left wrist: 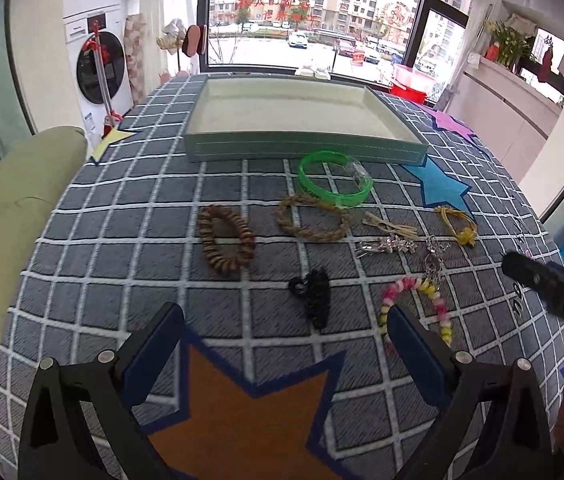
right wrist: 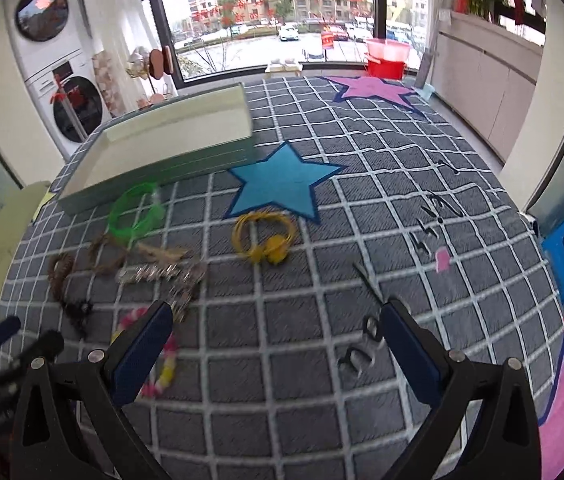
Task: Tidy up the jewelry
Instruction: 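Grasp the yellow hair tie with the right gripper while the left grasps the black claw clip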
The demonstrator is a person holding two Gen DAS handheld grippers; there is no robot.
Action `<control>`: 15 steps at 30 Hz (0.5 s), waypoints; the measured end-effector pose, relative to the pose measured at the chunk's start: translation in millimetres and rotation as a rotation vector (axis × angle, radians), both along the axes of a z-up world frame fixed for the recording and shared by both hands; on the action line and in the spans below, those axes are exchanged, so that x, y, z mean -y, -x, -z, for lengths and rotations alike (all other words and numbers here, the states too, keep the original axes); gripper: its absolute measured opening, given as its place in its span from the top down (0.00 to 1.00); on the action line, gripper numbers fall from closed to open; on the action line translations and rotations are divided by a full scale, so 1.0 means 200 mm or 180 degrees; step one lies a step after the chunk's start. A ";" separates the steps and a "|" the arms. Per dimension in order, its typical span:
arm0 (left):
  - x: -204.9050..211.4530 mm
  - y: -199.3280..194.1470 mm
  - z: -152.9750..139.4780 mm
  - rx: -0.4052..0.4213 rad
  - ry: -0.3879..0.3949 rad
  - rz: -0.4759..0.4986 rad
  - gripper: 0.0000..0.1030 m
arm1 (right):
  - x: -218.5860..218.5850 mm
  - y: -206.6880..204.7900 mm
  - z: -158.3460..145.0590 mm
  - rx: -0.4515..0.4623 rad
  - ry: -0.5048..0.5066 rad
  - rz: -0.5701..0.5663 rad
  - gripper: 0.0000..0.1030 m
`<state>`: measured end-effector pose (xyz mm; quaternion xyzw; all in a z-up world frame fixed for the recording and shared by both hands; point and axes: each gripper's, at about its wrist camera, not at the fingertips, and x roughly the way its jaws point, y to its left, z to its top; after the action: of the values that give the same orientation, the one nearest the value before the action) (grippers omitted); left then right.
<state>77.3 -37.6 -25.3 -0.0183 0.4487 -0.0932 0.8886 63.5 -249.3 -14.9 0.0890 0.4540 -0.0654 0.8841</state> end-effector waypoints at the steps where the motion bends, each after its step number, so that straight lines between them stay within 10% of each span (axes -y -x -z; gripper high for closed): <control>1: 0.01 -0.01 0.01 -0.0031 -0.0010 0.0017 0.05 | 0.02 -0.03 0.01 -0.0028 -0.0026 0.0018 0.00; 15: 0.13 -0.10 0.13 -0.0219 -0.0147 0.0071 0.17 | 0.03 -0.37 0.21 -0.0344 -0.0039 -0.0118 0.21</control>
<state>97.9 -63.1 -51.3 0.0041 0.4812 -0.0919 0.8718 138.2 -256.1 -56.1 0.0823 0.5031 -0.0509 0.8588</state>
